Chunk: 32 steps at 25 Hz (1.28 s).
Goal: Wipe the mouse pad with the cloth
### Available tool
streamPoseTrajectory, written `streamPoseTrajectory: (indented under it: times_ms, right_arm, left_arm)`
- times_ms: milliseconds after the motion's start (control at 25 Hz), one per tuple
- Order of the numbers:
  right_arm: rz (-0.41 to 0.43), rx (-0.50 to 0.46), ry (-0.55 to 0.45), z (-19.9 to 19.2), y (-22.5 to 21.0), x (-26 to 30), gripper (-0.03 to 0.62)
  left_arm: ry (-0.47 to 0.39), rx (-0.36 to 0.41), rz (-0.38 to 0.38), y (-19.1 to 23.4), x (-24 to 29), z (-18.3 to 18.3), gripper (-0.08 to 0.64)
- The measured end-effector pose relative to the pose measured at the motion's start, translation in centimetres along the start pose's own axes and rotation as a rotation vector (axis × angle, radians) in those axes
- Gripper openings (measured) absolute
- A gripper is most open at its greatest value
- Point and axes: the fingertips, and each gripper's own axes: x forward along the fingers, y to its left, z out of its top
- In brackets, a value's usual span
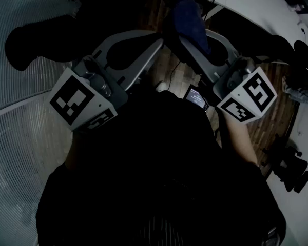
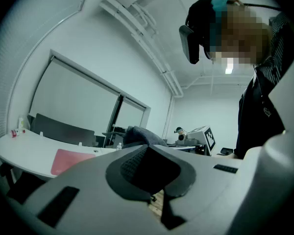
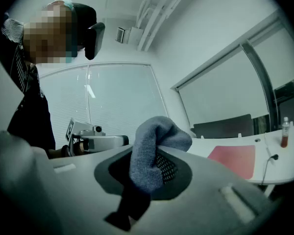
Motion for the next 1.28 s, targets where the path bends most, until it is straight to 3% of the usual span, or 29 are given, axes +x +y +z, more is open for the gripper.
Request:
streamPoseTrajectory:
  times_ms: [80,200,240,280,400,520,960,1280]
  right_arm:
    - [0.000,0.001,0.003,-0.2,-0.1,-0.1,0.058]
    - [-0.004,0.010,0.001,-0.5,-0.3,-0.8,0.058]
    - [-0.004,0.017,-0.002,-0.7,-0.3,-1.2,0.058]
    - [-0.003,0.024,-0.006,-1.0,-0.4,-1.6,0.060]
    - [-0.001,0.048,-0.015,-1.5,-1.1,-3.3,0.060]
    - [-0.023,0.067,-0.034,-1.3,-2.6,-5.3,0.060]
    - [-0.107,0.120,-0.121,-1.7,-5.0,-11.0,0.061]
    - [-0.243,0.149,-0.168,-2.2,-8.5,-16.2,0.061]
  left_arm:
    - [0.015,0.059,0.033,0.2,0.2,-0.1,0.008]
    - [0.127,0.294,0.121,-0.1,0.7,-1.1,0.008]
    - [0.163,0.336,0.139,-0.4,0.8,-1.8,0.008]
    - [0.174,0.320,0.136,-0.7,1.0,-2.3,0.008]
    - [0.118,0.180,0.070,-1.7,2.4,-2.7,0.008]
    - [0.079,0.112,0.028,-2.4,4.1,-2.2,0.008]
    - [0.063,0.055,-0.074,-5.3,8.3,-2.1,0.008]
    - [0.097,0.055,-0.172,-6.7,12.8,-2.7,0.008]
